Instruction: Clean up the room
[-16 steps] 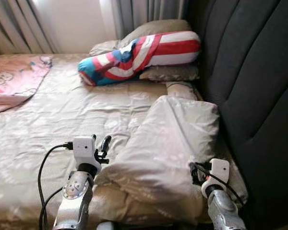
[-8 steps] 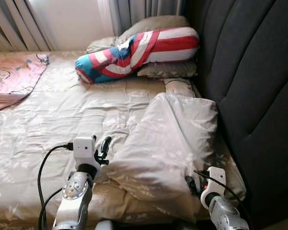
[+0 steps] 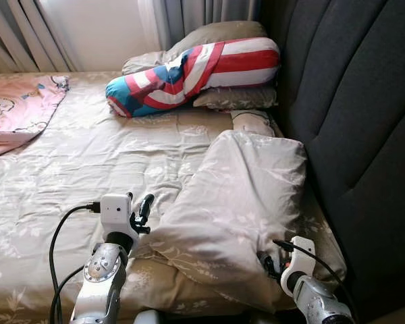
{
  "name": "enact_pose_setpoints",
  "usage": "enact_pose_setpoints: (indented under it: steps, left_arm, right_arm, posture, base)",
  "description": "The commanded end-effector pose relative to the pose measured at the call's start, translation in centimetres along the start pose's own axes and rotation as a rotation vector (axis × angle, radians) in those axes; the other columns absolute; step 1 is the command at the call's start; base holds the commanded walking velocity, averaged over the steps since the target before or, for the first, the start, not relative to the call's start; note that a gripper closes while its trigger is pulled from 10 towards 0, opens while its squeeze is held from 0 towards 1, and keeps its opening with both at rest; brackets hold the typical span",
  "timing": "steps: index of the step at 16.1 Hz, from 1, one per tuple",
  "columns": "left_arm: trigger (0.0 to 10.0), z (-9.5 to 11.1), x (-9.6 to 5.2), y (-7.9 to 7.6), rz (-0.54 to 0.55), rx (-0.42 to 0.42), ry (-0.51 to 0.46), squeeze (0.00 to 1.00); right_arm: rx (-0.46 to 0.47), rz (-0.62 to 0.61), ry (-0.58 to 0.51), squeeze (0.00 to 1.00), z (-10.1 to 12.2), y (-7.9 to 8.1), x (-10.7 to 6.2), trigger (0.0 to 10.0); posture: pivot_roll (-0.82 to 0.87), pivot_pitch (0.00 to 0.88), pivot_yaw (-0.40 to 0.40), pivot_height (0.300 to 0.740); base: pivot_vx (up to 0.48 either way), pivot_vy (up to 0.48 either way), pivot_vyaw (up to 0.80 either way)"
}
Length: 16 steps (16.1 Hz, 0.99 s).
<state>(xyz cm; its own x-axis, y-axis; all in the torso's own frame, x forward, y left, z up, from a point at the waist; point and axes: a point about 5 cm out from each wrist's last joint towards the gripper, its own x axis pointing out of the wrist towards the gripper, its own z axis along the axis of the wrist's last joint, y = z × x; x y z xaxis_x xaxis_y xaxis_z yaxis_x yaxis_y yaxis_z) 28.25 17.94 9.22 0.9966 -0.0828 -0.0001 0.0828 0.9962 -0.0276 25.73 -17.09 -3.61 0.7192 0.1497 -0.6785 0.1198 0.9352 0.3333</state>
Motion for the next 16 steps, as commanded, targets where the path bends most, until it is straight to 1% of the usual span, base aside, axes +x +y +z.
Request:
enact_pose_setpoints:
  steps: [1, 3, 4, 5, 6, 9, 16]
  left_arm:
    - [10.0, 0.75, -0.07, 0.07, -0.005, 0.009, -0.02, 0.0]
    - [10.0, 0.82, -0.13, 0.17, -0.009, 0.013, -0.02, 0.0]
    - [10.0, 0.88, -0.17, 0.25, -0.01, 0.015, -0.02, 0.0]
    - [10.0, 0.98, -0.19, 0.32, -0.011, 0.019, -0.02, 0.0]
    - [10.0, 1.03, -0.21, 0.4, -0.012, 0.024, -0.018, 0.0]
    - [10.0, 1.11, -0.36, 0.61, -0.011, 0.031, -0.011, 0.0]
    - [10.0, 1.0, -0.13, 0.2, -0.009, 0.022, -0.004, 0.0]
  right_arm:
    - [0.008, 0.017, 0.075, 0.0, -1.72, 0.38, 0.04, 10.0]
    - [0.016, 0.011, 0.082, 0.0, -1.94, 0.44, 0.12, 10.0]
    - [0.014, 0.015, 0.092, 0.0, -2.11, 0.54, 0.15, 4.9]
    - [-0.001, -0.021, 0.093, 0.0, -2.17, 0.25, 0.15, 0.0]
    - [0.008, -0.033, 0.094, 0.0, -2.17, 0.16, 0.15, 0.0]
    - [-0.003, -0.04, 0.099, 0.0, -2.38, 0.22, 0.18, 0.0]
    - [-0.017, -0.07, 0.08, 0.0, -2.29, -0.14, 0.13, 0.0]
  posture:
    - [0.01, 0.029, 0.005, 0.644]
    - [0.02, 0.027, 0.01, 0.644]
    - [0.02, 0.027, 0.013, 0.644]
    - [0.03, 0.029, 0.014, 0.644]
    - [0.03, 0.033, 0.017, 0.644]
    - [0.03, 0.05, 0.024, 0.644]
    - [0.02, 0.065, 0.008, 0.644]
  base:
    - [0.0, 0.0, 0.0]
    - [0.0, 0.0, 0.0]
    - [0.0, 0.0, 0.0]
    - [0.0, 0.0, 0.0]
    - [0.0, 0.0, 0.0]
    - [0.0, 0.0, 0.0]
    - [0.0, 0.0, 0.0]
